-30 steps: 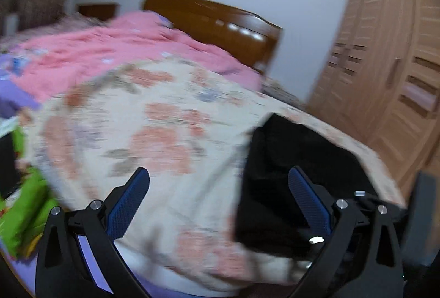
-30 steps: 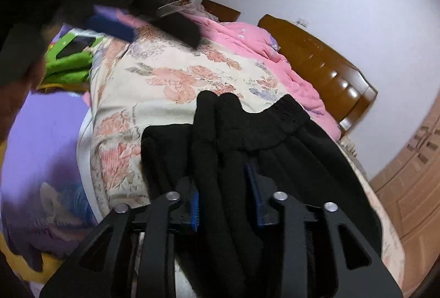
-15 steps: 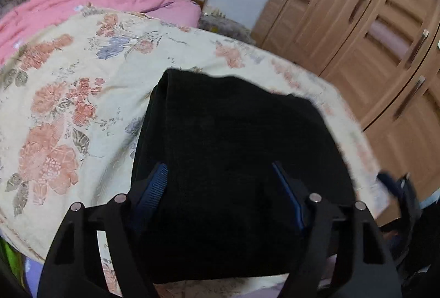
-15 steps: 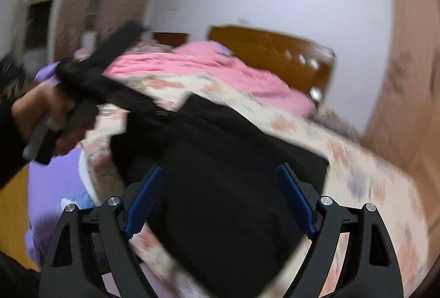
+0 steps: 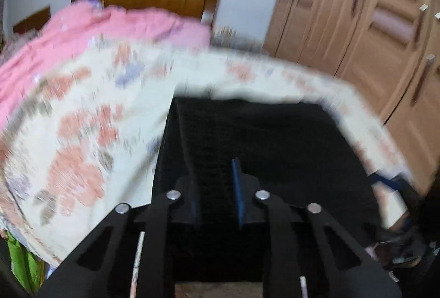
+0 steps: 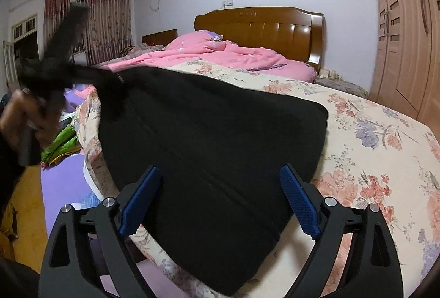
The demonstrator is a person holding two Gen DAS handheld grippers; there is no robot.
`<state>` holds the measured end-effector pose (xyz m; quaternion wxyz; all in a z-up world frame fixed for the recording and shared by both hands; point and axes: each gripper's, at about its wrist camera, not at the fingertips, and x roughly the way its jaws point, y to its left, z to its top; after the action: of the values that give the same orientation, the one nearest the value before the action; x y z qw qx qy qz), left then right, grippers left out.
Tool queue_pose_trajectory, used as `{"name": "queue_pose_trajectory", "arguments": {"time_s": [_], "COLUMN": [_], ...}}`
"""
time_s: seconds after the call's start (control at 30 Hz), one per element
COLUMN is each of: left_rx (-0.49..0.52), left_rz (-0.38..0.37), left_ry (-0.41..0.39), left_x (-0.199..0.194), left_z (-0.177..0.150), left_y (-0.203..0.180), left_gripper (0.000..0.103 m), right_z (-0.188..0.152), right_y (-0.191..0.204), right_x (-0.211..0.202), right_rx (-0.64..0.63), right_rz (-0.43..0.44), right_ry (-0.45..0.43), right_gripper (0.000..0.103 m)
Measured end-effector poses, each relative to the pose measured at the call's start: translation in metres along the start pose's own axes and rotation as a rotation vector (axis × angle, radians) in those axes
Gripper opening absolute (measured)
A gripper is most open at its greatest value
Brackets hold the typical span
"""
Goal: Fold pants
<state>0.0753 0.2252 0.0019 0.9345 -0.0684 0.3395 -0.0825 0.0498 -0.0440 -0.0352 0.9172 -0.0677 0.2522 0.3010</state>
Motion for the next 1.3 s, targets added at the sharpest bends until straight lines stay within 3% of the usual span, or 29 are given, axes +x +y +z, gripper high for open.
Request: {"name": "queue_pose_trajectory", "arguments": {"time_s": [0.07,0.2,0.3,0.4,0.5,0.57,0.63,0.7,0.73,0.77,0.8,0.87,0.9,1.0,1.13,1.17,1.2,1.3], "left_rx": [-0.001,-0.054,-0.098,-0.07,-0.103,-0.127,-0.136,-0.099,-0.055,-0.025,-0.001,0.059,0.099,0.162,0.101,0.05,0.024,0.009], "left_rz": [0.01,0.021,-0.017,0.018,-0.004,-0.015,0.017,0.119,0.231,0.289,0.291,0.176,0.119,0.069,0.176,0.158,0.136,0.123], "left_ry": [-0.008,0.098,0.058,0.059,0.05,0.046,0.044,-0.001,-0.079,-0.137,-0.188,-0.222,-0.196,-0.089,0.131,0.153,0.115,0.095], "left_x": [-0.014,0.028,0.028,0.028,0.027,0.025,0.018,0.002,-0.015,-0.027,-0.037,-0.042,-0.031,0.018,0.102,0.108,0.1,0.095], "left_z": [0.0,-0.024,-0.028,-0.028,-0.032,-0.033,-0.029,-0.018,-0.008,0.0,0.009,0.029,0.038,0.049,0.035,0.029,0.027,0.022], "left_y": [0.002,0.028,0.038,0.033,0.037,0.038,0.036,0.021,0.006,-0.006,-0.018,-0.046,-0.062,-0.078,-0.04,-0.027,-0.022,-0.017], "left_gripper": [0.018,0.022,0.03,0.031,0.032,0.038,0.058,0.073,0.079,0.084,0.092,0.093,0.093,0.093,0.089,0.089,0.087,0.088], "right_z": [-0.003,-0.008,-0.005,-0.003,-0.01,-0.02,-0.022,-0.02,-0.02,-0.02,-0.021,-0.021,-0.021,-0.02,-0.02,-0.018,-0.013,0.008], "right_y": [-0.001,-0.003,-0.003,0.001,0.012,0.025,0.028,0.023,0.022,0.022,0.022,0.023,0.023,0.025,0.021,0.014,0.004,-0.032], "right_x": [0.0,0.003,-0.002,-0.015,0.002,0.011,0.012,0.012,0.012,0.011,0.011,0.011,0.011,0.006,-0.007,-0.012,-0.018,-0.023], "right_rx": [0.005,0.005,0.009,-0.005,-0.053,-0.141,-0.157,-0.129,-0.123,-0.119,-0.124,-0.133,-0.13,-0.134,-0.168,-0.155,-0.126,-0.02], "right_rz": [0.005,0.004,-0.001,0.033,0.068,0.012,0.002,0.025,0.029,0.031,0.027,0.022,0.023,0.031,0.083,0.108,0.126,0.143], "right_ry": [0.001,0.024,0.027,-0.027,0.06,0.09,0.095,0.098,0.095,0.091,0.09,0.093,0.093,0.098,0.104,0.099,0.077,0.022], "right_gripper": [0.088,0.09,0.09,0.09,0.094,0.097,0.098,0.099,0.099,0.099,0.099,0.099,0.099,0.099,0.098,0.098,0.098,0.098]}}
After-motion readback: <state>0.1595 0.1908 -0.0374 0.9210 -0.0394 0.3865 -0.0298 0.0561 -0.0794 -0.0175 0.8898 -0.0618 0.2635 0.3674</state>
